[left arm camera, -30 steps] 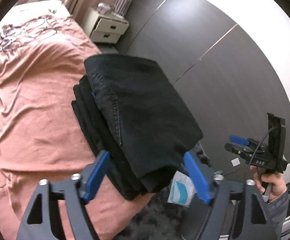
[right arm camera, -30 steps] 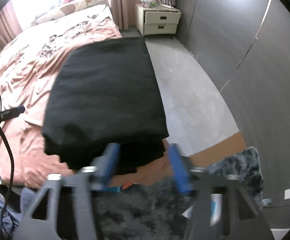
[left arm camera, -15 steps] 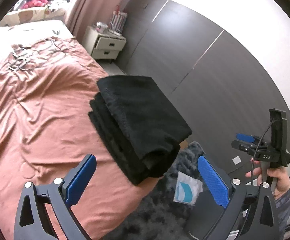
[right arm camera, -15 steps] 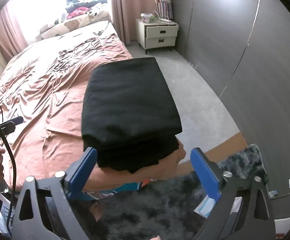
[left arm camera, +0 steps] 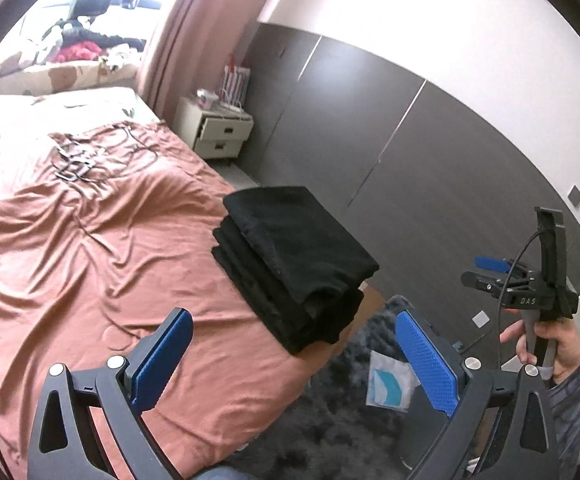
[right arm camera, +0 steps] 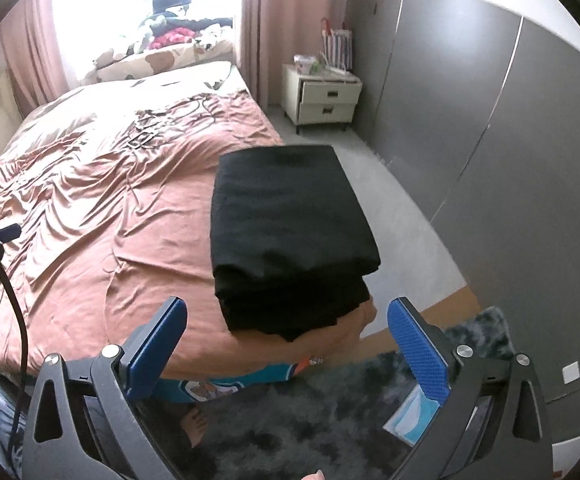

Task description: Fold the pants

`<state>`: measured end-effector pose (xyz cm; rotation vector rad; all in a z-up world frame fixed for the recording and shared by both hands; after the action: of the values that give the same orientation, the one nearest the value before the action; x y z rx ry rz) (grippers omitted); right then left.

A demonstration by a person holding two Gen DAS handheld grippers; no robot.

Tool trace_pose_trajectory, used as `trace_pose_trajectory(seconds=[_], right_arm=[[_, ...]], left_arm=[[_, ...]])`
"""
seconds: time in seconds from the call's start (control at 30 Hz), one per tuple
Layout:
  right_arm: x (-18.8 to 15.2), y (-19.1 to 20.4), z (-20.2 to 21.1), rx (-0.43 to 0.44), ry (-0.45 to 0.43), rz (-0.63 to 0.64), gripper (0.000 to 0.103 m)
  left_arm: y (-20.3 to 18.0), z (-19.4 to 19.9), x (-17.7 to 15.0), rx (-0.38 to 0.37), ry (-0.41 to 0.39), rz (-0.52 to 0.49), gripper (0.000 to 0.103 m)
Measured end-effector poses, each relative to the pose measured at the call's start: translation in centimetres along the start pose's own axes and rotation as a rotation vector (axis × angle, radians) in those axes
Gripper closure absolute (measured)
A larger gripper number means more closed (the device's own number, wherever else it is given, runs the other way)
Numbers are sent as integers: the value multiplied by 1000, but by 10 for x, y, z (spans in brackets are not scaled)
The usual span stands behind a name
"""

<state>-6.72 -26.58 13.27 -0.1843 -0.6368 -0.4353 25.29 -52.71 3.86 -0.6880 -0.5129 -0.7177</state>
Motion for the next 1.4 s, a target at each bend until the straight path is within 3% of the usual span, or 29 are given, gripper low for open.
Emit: trace_pose_trajectory(seconds=[0.33,0.53,0.77,1.0,1.4], right_arm=[[-48,39,43,-19,-95,11,0],[-79,62,62,47,-133,-7,0],[-120,101,80,60,-176,48,0],[-147,128,91,67,-226,75,0],[-199,150,65,110,-275,-1,0]], left_arm=[[1,80,-39,97,-125,-56,0],[2,132,-72,142,-210,-86,0],[15,180,-113,192,-275,-86,0],[24,212,-147,237,-317,-84,0],[40,240,-210,278,-339,-26,1]])
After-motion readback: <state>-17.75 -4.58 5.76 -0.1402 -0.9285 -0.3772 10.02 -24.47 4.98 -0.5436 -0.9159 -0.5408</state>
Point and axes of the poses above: each gripper's, at about its wrist camera, not at the fingertips, and z roughly against the way its jaws point, y to its left, x to its top, the point moved 10 cm from there along -z, roughly the way its jaws point, and after that the axes turned 9 degrees about y, right-handed, at the moved point
